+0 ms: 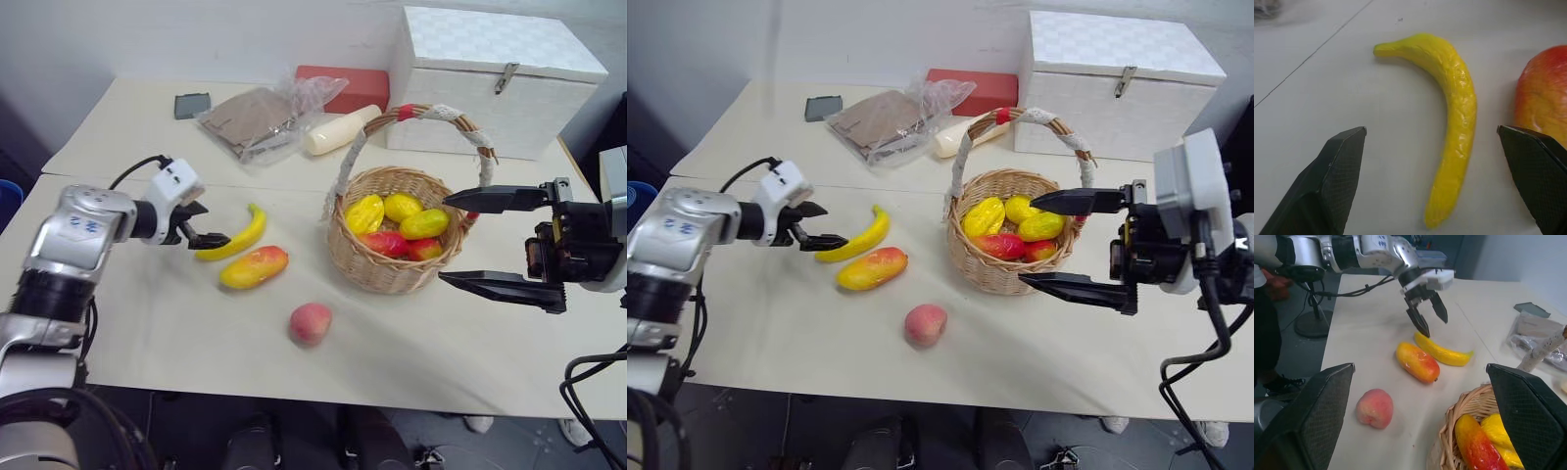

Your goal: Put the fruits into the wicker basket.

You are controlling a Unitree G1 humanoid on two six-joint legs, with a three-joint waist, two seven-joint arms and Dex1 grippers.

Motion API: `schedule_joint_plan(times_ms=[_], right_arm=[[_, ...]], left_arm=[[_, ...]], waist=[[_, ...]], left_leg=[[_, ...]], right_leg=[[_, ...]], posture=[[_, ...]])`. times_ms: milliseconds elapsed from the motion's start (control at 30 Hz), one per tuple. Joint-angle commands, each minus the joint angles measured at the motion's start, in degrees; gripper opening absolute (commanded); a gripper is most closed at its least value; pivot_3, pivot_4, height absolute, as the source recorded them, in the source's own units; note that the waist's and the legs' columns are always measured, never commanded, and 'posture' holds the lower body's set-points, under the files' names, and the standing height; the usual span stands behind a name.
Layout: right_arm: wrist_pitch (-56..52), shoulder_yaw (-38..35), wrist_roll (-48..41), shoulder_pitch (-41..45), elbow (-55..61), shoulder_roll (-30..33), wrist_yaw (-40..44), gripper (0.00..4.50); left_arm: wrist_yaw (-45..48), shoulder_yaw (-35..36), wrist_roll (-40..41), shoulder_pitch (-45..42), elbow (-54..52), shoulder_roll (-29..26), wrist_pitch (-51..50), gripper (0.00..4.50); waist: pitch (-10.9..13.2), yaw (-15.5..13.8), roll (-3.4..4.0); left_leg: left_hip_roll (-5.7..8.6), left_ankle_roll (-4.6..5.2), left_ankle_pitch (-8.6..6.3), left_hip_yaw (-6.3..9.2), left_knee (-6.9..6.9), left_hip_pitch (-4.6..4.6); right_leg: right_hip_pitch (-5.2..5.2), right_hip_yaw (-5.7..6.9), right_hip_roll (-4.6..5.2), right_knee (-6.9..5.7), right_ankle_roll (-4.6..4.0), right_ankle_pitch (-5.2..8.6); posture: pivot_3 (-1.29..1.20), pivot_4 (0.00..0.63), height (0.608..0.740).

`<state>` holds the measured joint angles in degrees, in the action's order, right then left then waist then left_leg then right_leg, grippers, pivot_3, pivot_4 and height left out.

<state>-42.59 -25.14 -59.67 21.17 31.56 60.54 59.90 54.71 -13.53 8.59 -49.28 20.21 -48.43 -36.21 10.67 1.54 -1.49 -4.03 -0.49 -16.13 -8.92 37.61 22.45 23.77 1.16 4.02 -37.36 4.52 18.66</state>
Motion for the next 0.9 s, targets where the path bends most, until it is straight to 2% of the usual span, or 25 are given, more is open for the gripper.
schedule_joint_plan(times_ms=[33, 133, 233, 333, 667, 700, 767, 900], right_arm=[[0.9, -0.9, -0.9, 1.2, 1.4, 0.0, -2.2, 4.45], [0.6, -1.4, -1.8, 0.8, 2.0, 0.0, -3.2, 4.45], [0.6, -2.0, -1.9, -0.1, 2.8, 0.0, -4.3, 4.45], [0.4, -2.8, -2.9, -0.8, 3.5, 0.2, -5.2, 4.50], [1.5, -2.9, -1.3, -1.5, 2.2, 0.6, -6.0, 4.50], [1.6, -2.9, -1.1, -1.6, 2.0, 0.5, -5.9, 4.50], [1.8, -3.0, -0.5, -1.7, 1.6, 0.6, -5.7, 4.50], [1.5, -4.3, -0.1, -2.8, 0.7, 0.8, -5.5, 4.50]], left_arm=[[2.3, -2.5, -4.7, -4.1, 6.9, 2.0, 6.2, 4.50], [4.8, -2.4, -4.6, -6.3, 10.6, 5.1, 6.9, 4.50], [4.2, -4.0, -8.4, -8.0, 14.4, 6.9, 10.1, 4.50], [2.9, -4.6, -11.1, -9.3, 18.6, 8.2, 12.6, 3.90], [5.7, -3.9, -14.1, -7.1, 19.2, 8.1, 14.6, 0.70], [6.1, -3.6, -13.9, -6.7, 18.1, 7.7, 14.1, 0.53], [6.9, -2.5, -13.2, -6.0, 15.6, 6.8, 13.0, 0.51], [12.4, 2.3, -8.3, -4.8, 3.9, 1.8, 6.1, 0.51]], waist=[[0.0, 0.0, -0.05], [0.0, 0.0, -0.08], [0.1, 0.0, -0.09], [0.1, 0.0, -0.09], [0.1, 0.0, -0.09], [0.1, 0.0, -0.09], [0.1, 0.1, -0.09], [0.1, 0.0, -0.16]], left_leg=[[-0.01, 0.02, -0.01, 0.00, 0.06, 0.03], [-0.02, 0.08, -0.05, -0.01, 0.19, 0.09], [-0.13, 0.13, -0.07, 0.07, 0.37, 0.23], [-0.10, 0.14, -0.08, 0.17, 0.46, 0.33], [-0.12, 0.14, -0.06, 0.26, 0.56, 0.55], [-0.12, 0.15, -0.06, 0.26, 0.56, 0.55], [-0.13, 0.15, -0.06, 0.26, 0.56, 0.55], [-0.24, 0.10, -0.03, 0.26, 0.57, 0.73]], right_leg=[[0.00, 0.00, 0.00, -0.01, 0.02, -0.01], [0.01, 0.00, 0.03, -0.03, 0.06, -0.03], [0.03, -0.01, 0.05, -0.06, 0.09, -0.05], [0.05, -0.01, 0.05, -0.06, 0.13, -0.07], [0.20, 0.06, 0.06, -0.12, 0.14, -0.07], [0.20, 0.06, 0.06, -0.13, 0.14, -0.07], [0.20, 0.05, 0.06, -0.15, 0.14, -0.07], [0.39, 0.04, 0.00, -0.25, 0.14, -0.07]], posture=[[0.00, 0.150, 0.740], [0.00, 0.150, 0.740], [0.00, 0.150, 0.740], [0.00, 0.150, 0.740], [0.00, 0.150, 0.740], [0.00, 0.150, 0.740], [0.00, 0.150, 0.740], [0.00, 0.150, 0.740]])
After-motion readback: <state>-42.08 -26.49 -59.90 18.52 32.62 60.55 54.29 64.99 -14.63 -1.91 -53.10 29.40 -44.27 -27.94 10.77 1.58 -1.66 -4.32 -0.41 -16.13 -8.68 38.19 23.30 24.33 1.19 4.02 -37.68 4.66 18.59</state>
